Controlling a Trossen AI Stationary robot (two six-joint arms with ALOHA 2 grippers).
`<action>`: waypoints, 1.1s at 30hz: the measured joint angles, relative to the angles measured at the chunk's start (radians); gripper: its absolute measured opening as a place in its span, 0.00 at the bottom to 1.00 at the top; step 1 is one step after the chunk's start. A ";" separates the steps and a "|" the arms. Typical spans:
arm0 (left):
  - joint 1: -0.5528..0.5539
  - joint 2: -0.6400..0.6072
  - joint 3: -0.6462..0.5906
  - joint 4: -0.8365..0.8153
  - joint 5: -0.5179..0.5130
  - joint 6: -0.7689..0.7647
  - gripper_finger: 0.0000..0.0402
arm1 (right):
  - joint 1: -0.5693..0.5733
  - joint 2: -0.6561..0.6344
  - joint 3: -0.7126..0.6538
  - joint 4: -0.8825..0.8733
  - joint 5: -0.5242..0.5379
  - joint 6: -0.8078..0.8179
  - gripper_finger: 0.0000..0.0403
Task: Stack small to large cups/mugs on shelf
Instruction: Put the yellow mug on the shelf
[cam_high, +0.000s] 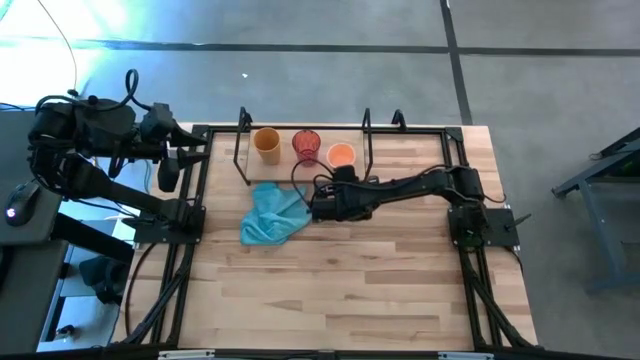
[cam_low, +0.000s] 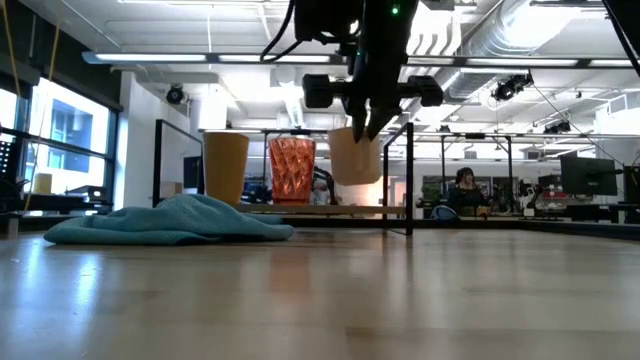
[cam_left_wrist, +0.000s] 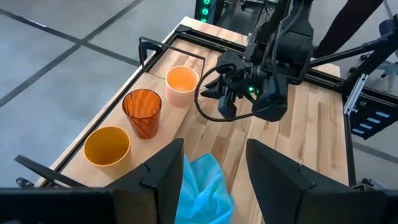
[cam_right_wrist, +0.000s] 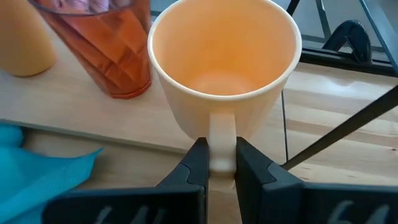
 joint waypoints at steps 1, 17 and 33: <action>0.000 0.000 0.000 0.000 0.000 -0.002 0.41 | -0.005 0.000 -0.007 0.005 -0.001 0.000 0.05; 0.000 0.023 0.000 0.010 0.001 -0.015 0.41 | -0.044 0.000 -0.099 0.141 -0.018 -0.016 0.05; 0.000 0.035 0.000 0.009 0.000 0.001 0.41 | -0.111 0.000 -0.099 0.223 -0.032 -0.156 0.05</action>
